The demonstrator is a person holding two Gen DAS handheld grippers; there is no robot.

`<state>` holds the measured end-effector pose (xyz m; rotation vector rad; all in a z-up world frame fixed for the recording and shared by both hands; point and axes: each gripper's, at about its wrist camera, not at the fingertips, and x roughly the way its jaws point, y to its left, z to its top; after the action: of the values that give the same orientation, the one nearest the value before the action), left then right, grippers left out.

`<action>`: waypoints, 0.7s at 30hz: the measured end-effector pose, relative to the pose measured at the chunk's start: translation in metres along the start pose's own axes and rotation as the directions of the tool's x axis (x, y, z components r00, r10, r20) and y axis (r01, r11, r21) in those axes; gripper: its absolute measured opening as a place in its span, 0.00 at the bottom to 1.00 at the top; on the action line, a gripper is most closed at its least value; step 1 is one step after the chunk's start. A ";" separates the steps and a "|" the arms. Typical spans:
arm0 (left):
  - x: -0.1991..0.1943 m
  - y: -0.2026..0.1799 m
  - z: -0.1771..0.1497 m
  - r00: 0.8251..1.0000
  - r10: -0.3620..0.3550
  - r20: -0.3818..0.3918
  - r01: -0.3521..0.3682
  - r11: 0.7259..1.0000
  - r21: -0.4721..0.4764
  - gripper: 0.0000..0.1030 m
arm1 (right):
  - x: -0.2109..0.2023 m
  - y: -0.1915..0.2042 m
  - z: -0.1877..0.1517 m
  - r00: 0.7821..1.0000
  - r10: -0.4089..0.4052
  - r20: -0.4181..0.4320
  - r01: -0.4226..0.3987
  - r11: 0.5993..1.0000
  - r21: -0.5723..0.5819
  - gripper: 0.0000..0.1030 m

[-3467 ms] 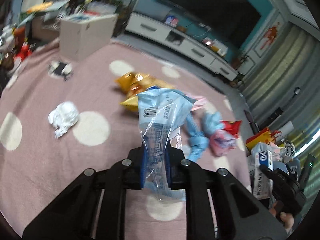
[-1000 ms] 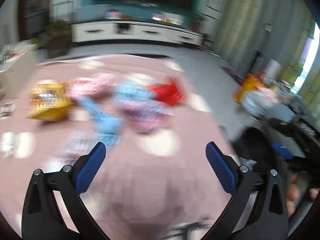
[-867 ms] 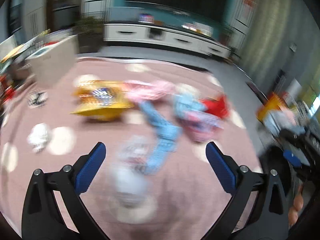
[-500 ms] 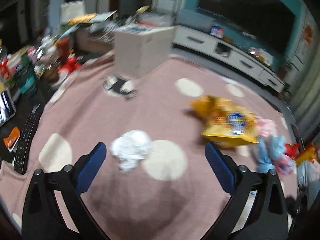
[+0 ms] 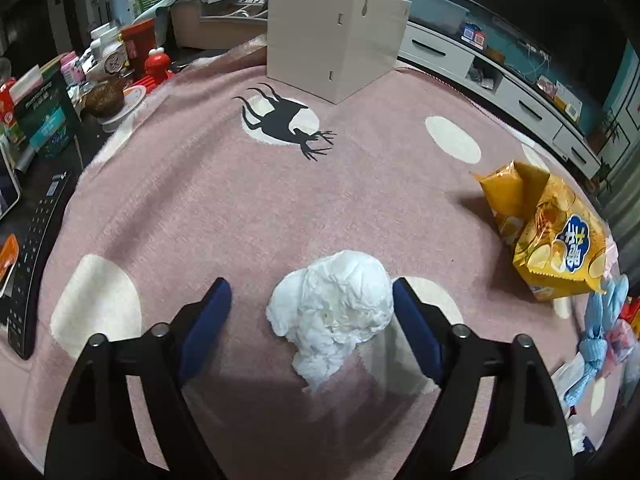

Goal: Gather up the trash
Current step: 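Move both open tools back over the rug toward the white tissue and bag, then grasp the white tissue with the left tool while the right grasps the white plastic bag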

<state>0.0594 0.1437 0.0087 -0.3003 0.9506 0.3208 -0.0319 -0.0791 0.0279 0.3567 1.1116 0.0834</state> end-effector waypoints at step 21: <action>-0.028 -0.011 -0.015 0.973 -0.231 -0.010 0.229 0.968 -0.106 0.31 | -0.003 -0.005 0.000 0.996 0.088 -0.013 -0.088 0.996 -0.006 0.20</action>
<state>0.0376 0.1242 0.0254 -0.5068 0.9119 0.1545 -0.0338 -0.0847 0.0286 0.3996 1.1074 0.1678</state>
